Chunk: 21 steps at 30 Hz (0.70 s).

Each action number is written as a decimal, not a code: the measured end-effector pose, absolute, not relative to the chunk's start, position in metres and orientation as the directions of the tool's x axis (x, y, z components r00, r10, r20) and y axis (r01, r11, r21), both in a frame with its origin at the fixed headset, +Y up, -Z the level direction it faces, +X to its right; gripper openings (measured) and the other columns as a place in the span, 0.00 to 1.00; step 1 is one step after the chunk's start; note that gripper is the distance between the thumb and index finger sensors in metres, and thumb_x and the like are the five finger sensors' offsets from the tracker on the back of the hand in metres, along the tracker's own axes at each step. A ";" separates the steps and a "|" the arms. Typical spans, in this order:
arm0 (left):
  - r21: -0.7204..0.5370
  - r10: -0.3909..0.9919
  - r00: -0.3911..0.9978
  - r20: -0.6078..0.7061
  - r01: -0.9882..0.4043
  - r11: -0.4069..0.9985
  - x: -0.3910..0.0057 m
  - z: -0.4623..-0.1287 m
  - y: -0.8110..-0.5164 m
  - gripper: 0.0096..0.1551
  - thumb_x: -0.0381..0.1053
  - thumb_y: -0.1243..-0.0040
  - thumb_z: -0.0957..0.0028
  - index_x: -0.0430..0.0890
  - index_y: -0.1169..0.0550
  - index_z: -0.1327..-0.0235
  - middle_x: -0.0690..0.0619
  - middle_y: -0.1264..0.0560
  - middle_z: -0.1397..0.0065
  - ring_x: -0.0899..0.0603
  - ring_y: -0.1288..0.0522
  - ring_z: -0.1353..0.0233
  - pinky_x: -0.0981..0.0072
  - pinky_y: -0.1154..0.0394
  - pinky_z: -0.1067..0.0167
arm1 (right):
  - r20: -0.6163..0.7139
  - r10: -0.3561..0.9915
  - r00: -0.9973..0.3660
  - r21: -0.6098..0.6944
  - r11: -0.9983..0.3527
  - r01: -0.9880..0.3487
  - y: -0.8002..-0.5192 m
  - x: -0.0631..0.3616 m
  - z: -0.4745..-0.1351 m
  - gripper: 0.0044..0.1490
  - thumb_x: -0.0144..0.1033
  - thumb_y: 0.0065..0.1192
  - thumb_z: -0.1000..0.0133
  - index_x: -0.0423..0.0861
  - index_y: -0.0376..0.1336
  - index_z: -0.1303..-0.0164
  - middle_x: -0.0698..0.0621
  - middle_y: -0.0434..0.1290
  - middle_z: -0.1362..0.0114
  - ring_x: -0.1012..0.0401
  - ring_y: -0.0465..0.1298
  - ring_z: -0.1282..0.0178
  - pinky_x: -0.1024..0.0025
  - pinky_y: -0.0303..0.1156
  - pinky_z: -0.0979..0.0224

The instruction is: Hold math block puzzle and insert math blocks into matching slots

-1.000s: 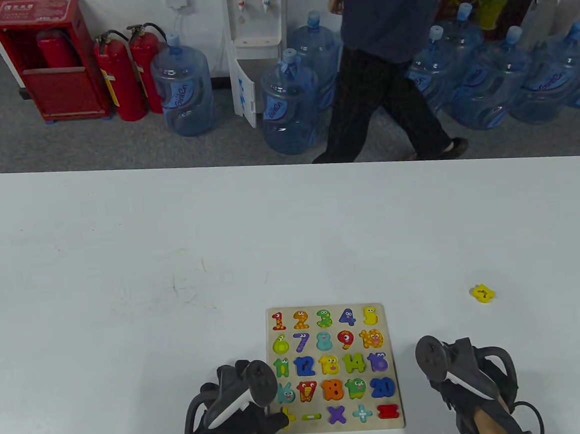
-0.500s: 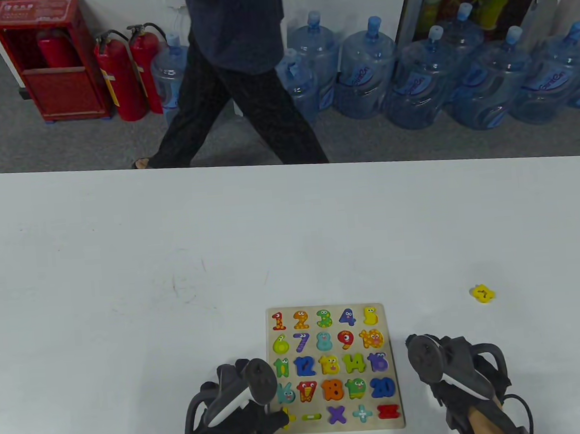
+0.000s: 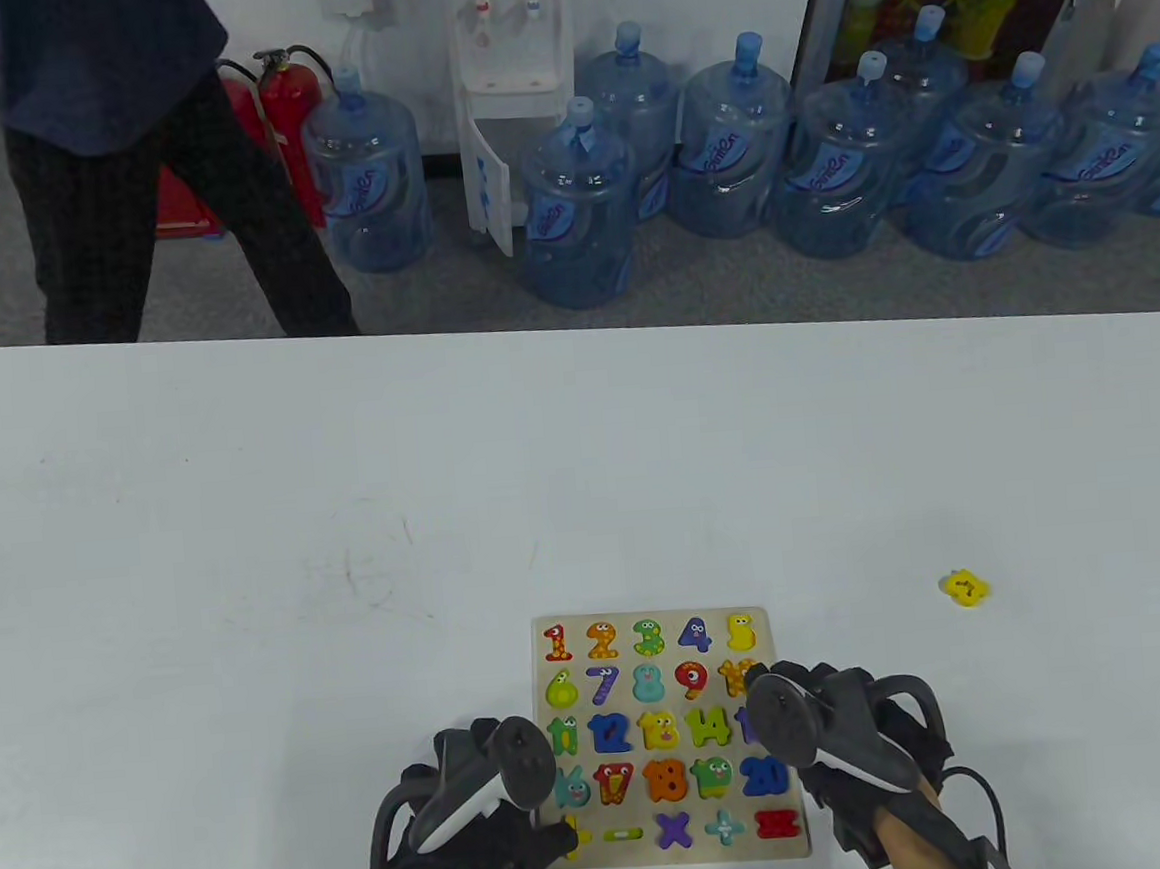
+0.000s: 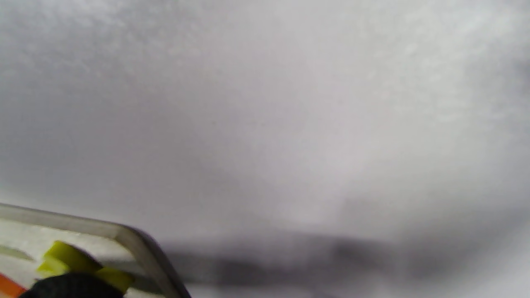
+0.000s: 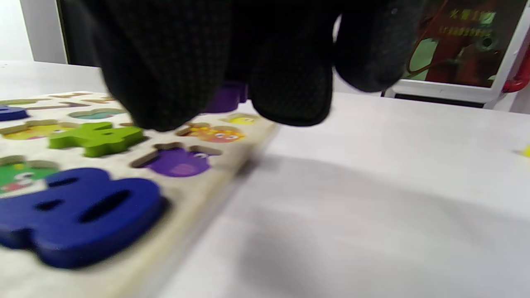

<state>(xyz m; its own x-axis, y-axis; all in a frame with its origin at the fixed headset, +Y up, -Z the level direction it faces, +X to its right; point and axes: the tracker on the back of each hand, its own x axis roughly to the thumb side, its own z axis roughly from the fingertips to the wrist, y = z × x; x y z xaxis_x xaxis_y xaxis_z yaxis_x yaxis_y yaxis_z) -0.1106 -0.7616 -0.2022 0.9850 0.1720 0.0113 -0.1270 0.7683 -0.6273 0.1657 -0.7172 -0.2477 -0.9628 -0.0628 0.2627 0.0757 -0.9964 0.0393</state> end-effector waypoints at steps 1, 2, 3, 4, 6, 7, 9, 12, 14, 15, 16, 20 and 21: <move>-0.627 0.172 0.985 0.011 -0.127 0.768 -0.111 -0.202 -0.762 0.57 0.69 0.49 0.62 0.52 0.59 0.26 0.50 0.69 0.24 0.29 0.70 0.22 0.24 0.61 0.29 | 0.268 -0.068 -0.961 0.041 -0.996 0.082 -0.718 0.161 -0.248 0.41 0.37 0.74 0.68 0.55 0.65 0.39 0.53 0.70 0.32 0.59 0.80 0.45 0.57 0.74 0.35; -0.627 0.172 0.985 0.011 -0.127 0.768 -0.110 -0.202 -0.762 0.57 0.69 0.49 0.62 0.52 0.59 0.26 0.50 0.69 0.24 0.29 0.70 0.22 0.24 0.60 0.29 | 0.273 -0.079 -0.959 0.042 -0.995 0.094 -0.720 0.156 -0.248 0.41 0.37 0.74 0.68 0.55 0.65 0.39 0.53 0.70 0.32 0.59 0.80 0.45 0.57 0.73 0.35; -0.627 0.173 0.985 0.011 -0.128 0.768 -0.110 -0.202 -0.762 0.57 0.69 0.49 0.62 0.52 0.59 0.26 0.50 0.69 0.24 0.29 0.70 0.22 0.24 0.60 0.29 | 0.277 -0.100 -0.956 0.038 -0.993 0.115 -0.721 0.153 -0.248 0.41 0.37 0.73 0.67 0.55 0.65 0.39 0.53 0.70 0.32 0.59 0.79 0.44 0.57 0.73 0.35; -0.627 0.173 0.985 0.011 -0.128 0.768 -0.110 -0.202 -0.762 0.57 0.69 0.49 0.62 0.53 0.59 0.26 0.50 0.69 0.24 0.29 0.70 0.22 0.24 0.60 0.29 | 0.275 -0.119 -0.954 0.033 -0.991 0.133 -0.722 0.150 -0.249 0.41 0.37 0.73 0.67 0.55 0.65 0.39 0.53 0.70 0.32 0.59 0.80 0.44 0.57 0.73 0.35; -0.627 0.172 0.985 0.011 -0.127 0.769 -0.110 -0.202 -0.762 0.57 0.69 0.49 0.62 0.52 0.59 0.26 0.50 0.69 0.24 0.29 0.70 0.22 0.24 0.60 0.29 | 0.263 -0.168 -0.950 0.025 -0.983 0.181 -0.726 0.146 -0.251 0.41 0.37 0.73 0.67 0.55 0.65 0.39 0.54 0.70 0.31 0.59 0.79 0.44 0.57 0.73 0.35; -0.626 0.173 0.985 0.011 -0.128 0.769 -0.110 -0.202 -0.762 0.57 0.69 0.49 0.62 0.52 0.59 0.26 0.50 0.69 0.24 0.29 0.70 0.22 0.24 0.60 0.29 | 0.260 -0.192 -0.946 0.033 -0.978 0.208 -0.728 0.145 -0.252 0.41 0.37 0.72 0.67 0.55 0.65 0.39 0.54 0.70 0.32 0.59 0.80 0.45 0.57 0.74 0.35; -0.626 0.172 0.985 0.012 -0.127 0.769 -0.110 -0.202 -0.762 0.57 0.69 0.49 0.62 0.52 0.59 0.26 0.50 0.69 0.24 0.29 0.70 0.22 0.24 0.60 0.29 | 0.257 -0.196 -0.946 0.054 -0.975 0.217 -0.732 0.145 -0.254 0.41 0.37 0.72 0.67 0.55 0.65 0.39 0.53 0.70 0.32 0.59 0.80 0.45 0.58 0.74 0.35; -0.627 0.173 0.985 0.012 -0.127 0.769 -0.110 -0.202 -0.762 0.57 0.69 0.49 0.62 0.52 0.58 0.26 0.49 0.69 0.24 0.29 0.70 0.22 0.24 0.60 0.29 | 0.256 -0.183 -0.949 0.068 -0.976 0.206 -0.734 0.146 -0.255 0.40 0.37 0.72 0.67 0.55 0.65 0.39 0.53 0.70 0.32 0.59 0.80 0.45 0.58 0.74 0.36; -0.627 0.173 0.985 0.012 -0.127 0.769 -0.110 -0.202 -0.762 0.57 0.69 0.49 0.62 0.52 0.58 0.26 0.50 0.69 0.24 0.29 0.70 0.22 0.24 0.60 0.29 | 0.262 -0.167 -0.950 0.083 -0.977 0.195 -0.734 0.147 -0.255 0.40 0.38 0.72 0.67 0.55 0.65 0.39 0.54 0.70 0.32 0.59 0.80 0.45 0.58 0.74 0.36; -0.627 0.173 0.985 0.012 -0.127 0.769 -0.110 -0.202 -0.762 0.57 0.69 0.48 0.62 0.52 0.58 0.26 0.49 0.69 0.24 0.29 0.70 0.22 0.24 0.60 0.29 | 0.265 -0.162 -0.951 0.087 -0.978 0.191 -0.735 0.146 -0.255 0.40 0.38 0.71 0.67 0.55 0.65 0.39 0.53 0.70 0.31 0.59 0.80 0.45 0.58 0.74 0.36; -0.627 0.173 0.985 0.012 -0.127 0.769 -0.110 -0.202 -0.762 0.57 0.69 0.48 0.62 0.52 0.58 0.26 0.49 0.69 0.24 0.29 0.70 0.22 0.24 0.60 0.29 | 0.266 -0.160 -0.950 0.090 -0.978 0.190 -0.735 0.146 -0.255 0.40 0.38 0.71 0.67 0.55 0.65 0.39 0.54 0.70 0.31 0.59 0.80 0.45 0.58 0.74 0.36; -0.626 0.173 0.985 0.012 -0.127 0.769 -0.110 -0.202 -0.762 0.57 0.69 0.48 0.62 0.52 0.58 0.26 0.50 0.69 0.24 0.29 0.70 0.22 0.24 0.60 0.29 | 0.267 -0.144 -0.953 0.090 -0.981 0.173 -0.733 0.148 -0.255 0.41 0.38 0.72 0.67 0.55 0.65 0.39 0.53 0.70 0.31 0.58 0.80 0.45 0.57 0.74 0.35; -0.626 0.173 0.985 0.012 -0.128 0.769 -0.110 -0.202 -0.762 0.57 0.69 0.48 0.62 0.52 0.58 0.26 0.50 0.69 0.24 0.29 0.70 0.22 0.24 0.60 0.29 | 0.266 -0.134 -0.955 0.086 -0.983 0.162 -0.732 0.150 -0.254 0.41 0.39 0.72 0.67 0.55 0.65 0.39 0.53 0.70 0.31 0.58 0.80 0.45 0.57 0.74 0.35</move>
<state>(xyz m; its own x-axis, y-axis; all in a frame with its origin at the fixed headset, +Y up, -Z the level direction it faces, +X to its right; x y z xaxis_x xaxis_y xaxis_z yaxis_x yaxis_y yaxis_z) -0.1102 -0.7616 -0.2021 0.9849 0.1728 0.0117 -0.1276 0.7693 -0.6261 0.1502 -0.7321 -0.2543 -0.9547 -0.1343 0.2655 0.1622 -0.9830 0.0857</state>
